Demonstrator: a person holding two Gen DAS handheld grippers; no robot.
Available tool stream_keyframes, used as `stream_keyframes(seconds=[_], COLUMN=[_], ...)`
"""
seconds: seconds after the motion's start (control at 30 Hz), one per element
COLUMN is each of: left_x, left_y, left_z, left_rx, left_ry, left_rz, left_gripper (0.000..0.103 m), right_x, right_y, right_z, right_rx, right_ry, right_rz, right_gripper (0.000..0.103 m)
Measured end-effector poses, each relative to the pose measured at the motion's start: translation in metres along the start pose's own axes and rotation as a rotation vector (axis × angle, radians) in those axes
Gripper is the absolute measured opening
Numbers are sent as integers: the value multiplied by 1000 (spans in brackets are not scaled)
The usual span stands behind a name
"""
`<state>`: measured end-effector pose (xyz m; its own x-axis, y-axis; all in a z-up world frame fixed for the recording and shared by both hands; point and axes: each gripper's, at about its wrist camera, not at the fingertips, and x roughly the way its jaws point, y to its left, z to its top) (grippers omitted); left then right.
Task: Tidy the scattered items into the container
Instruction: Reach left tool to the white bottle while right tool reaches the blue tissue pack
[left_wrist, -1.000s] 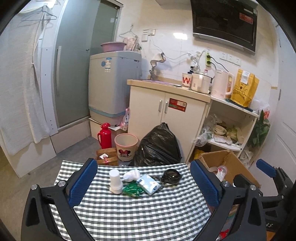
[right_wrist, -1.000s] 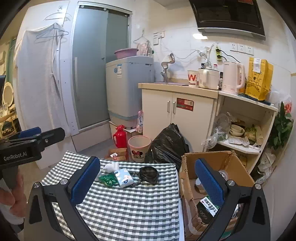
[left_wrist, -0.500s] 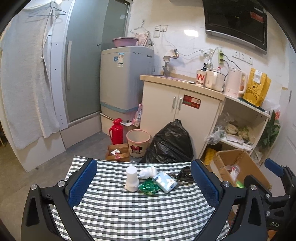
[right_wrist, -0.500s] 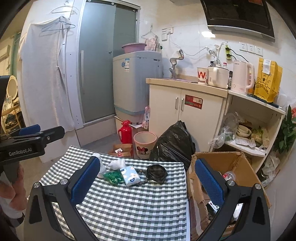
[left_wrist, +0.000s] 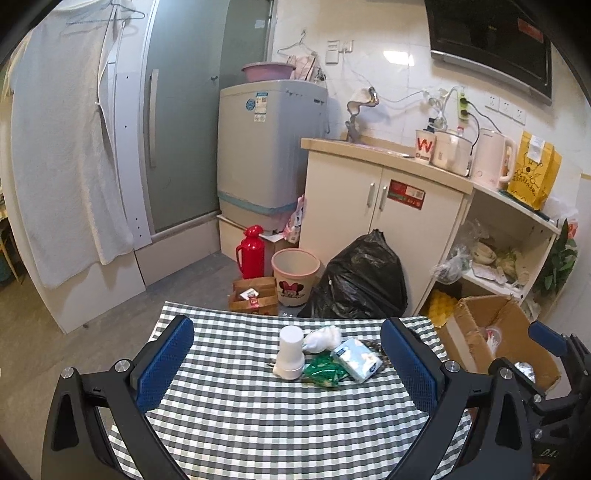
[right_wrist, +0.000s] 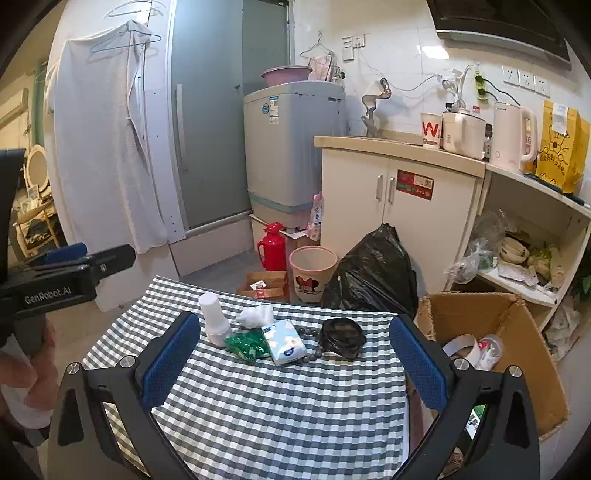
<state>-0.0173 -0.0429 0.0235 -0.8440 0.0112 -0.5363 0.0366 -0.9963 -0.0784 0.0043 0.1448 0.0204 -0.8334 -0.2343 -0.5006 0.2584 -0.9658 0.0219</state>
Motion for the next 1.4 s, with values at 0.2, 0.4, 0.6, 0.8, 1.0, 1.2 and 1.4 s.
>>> stream_keyframes(seconds=[0.2,0.4,0.6,0.8,1.0,1.2,1.4], left_x=[14,29,48,68,93,116,136], left_y=[8,10,10,8,7,7,12], left_z=[-5,-10,-14,-19,-26,-33,-40], left_rx=[-9,-3,11,24,35,50,47], left_ry=[23,46,75,108,154,192,226], left_rz=[11,16,16,11,11,17,12], left_gripper=[103,103,103,103,103,103,103], right_x=[10,24,43,61,84,105,131], right_y=[3,7,5,3,3,5,6], right_z=[-3,-9,-12,-17,-22,-30,-41], right_rx=[-14,-32,-29,-25,-21,-23,-9], right_ry=[5,16,46,70,108,145,206], right_rz=[15,31,44,48,53,69,109], right_gripper=[103,103,103,103,103,103,103])
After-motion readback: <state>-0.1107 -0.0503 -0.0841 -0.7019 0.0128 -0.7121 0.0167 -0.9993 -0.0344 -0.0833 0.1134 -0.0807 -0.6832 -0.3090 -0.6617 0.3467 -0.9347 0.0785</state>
